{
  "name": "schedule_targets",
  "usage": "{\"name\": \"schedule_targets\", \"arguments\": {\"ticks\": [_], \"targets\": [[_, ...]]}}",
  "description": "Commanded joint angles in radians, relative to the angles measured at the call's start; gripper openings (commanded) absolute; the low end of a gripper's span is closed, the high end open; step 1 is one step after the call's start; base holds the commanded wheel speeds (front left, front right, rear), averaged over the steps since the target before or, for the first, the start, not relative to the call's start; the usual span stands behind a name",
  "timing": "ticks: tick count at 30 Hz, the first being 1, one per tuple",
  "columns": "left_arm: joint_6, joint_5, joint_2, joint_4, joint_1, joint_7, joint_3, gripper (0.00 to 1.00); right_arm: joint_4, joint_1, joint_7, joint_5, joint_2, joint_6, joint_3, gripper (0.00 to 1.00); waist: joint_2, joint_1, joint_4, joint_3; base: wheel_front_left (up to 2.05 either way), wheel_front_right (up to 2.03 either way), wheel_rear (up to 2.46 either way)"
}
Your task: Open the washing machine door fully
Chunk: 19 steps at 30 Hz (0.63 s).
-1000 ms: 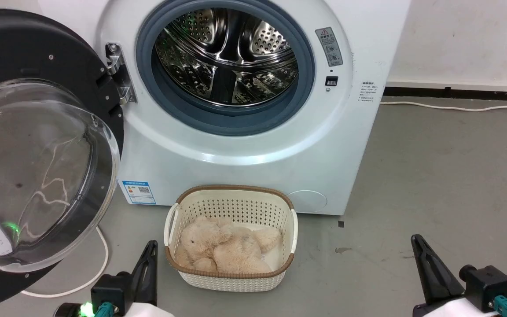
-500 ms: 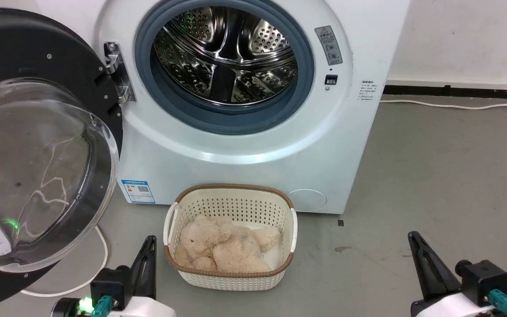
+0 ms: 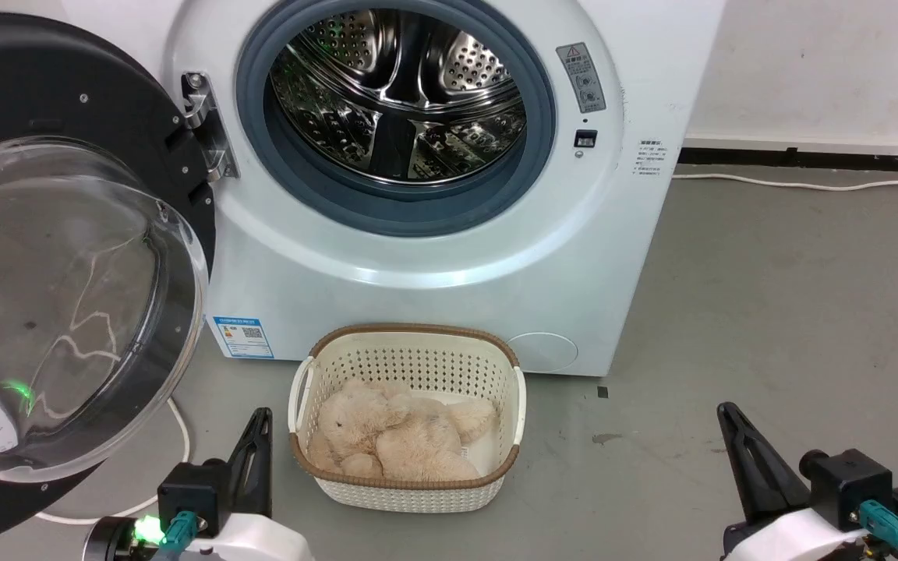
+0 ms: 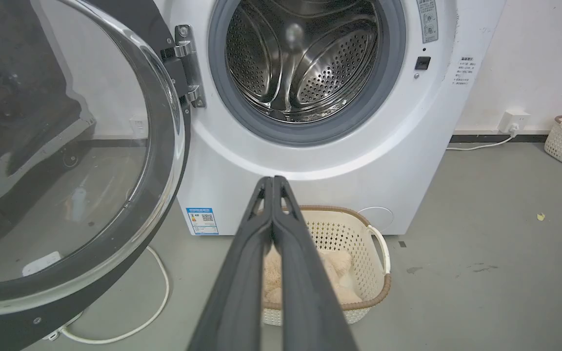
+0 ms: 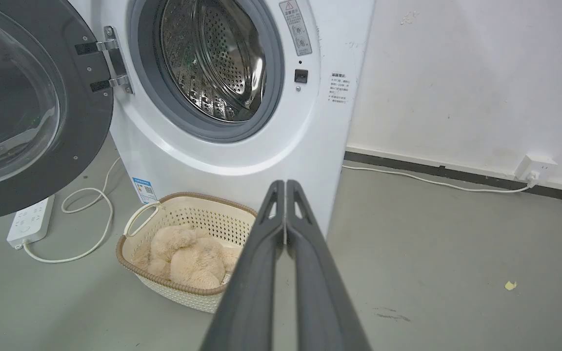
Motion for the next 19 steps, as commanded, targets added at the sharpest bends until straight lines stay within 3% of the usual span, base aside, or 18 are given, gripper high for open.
{"name": "schedule_targets", "arguments": {"ticks": [1, 19], "targets": [[-0.003, 0.009, -0.007, -0.004, -0.013, 0.004, 0.007, 0.00, 0.003, -0.014, 0.004, -0.008, 0.000, -0.001, 0.002, 0.00, -0.0001, 0.0000, 0.000, 0.000, 0.00, 0.00, 0.00], [-0.023, 0.047, -0.030, -0.010, -0.028, 0.035, 0.043, 0.00, 0.005, -0.035, 0.033, -0.020, 0.000, -0.001, 0.008, 0.00, -0.0001, 0.0000, -0.002, 0.006, 0.00, 0.00, 0.00]]}}
